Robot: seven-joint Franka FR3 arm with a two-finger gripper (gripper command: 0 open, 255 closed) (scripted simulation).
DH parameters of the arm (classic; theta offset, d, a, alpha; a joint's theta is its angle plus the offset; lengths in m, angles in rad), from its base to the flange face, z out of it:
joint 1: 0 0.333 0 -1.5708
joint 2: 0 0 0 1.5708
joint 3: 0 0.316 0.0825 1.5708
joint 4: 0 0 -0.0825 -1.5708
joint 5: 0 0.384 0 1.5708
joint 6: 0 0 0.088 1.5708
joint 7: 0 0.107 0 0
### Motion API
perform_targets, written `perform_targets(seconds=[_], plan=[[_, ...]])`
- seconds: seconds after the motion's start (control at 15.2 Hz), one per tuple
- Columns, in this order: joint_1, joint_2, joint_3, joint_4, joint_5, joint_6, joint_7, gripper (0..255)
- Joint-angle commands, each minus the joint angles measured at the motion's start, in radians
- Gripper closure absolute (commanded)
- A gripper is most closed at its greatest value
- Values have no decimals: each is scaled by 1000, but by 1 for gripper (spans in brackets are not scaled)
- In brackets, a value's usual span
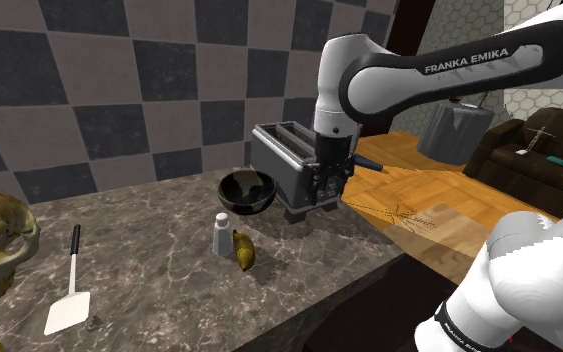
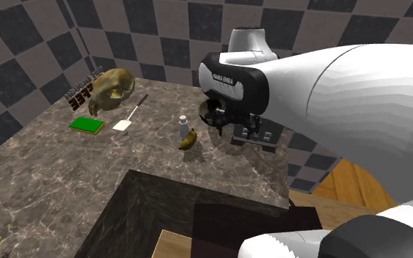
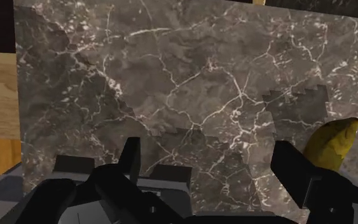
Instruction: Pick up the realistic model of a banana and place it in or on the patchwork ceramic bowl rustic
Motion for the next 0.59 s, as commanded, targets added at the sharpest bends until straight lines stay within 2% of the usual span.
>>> perform_targets(seconds=[0.0, 0.53], plan=[[13, 59, 23, 18, 17, 41, 27, 0], [58, 325, 106, 144, 47, 184, 137, 0]])
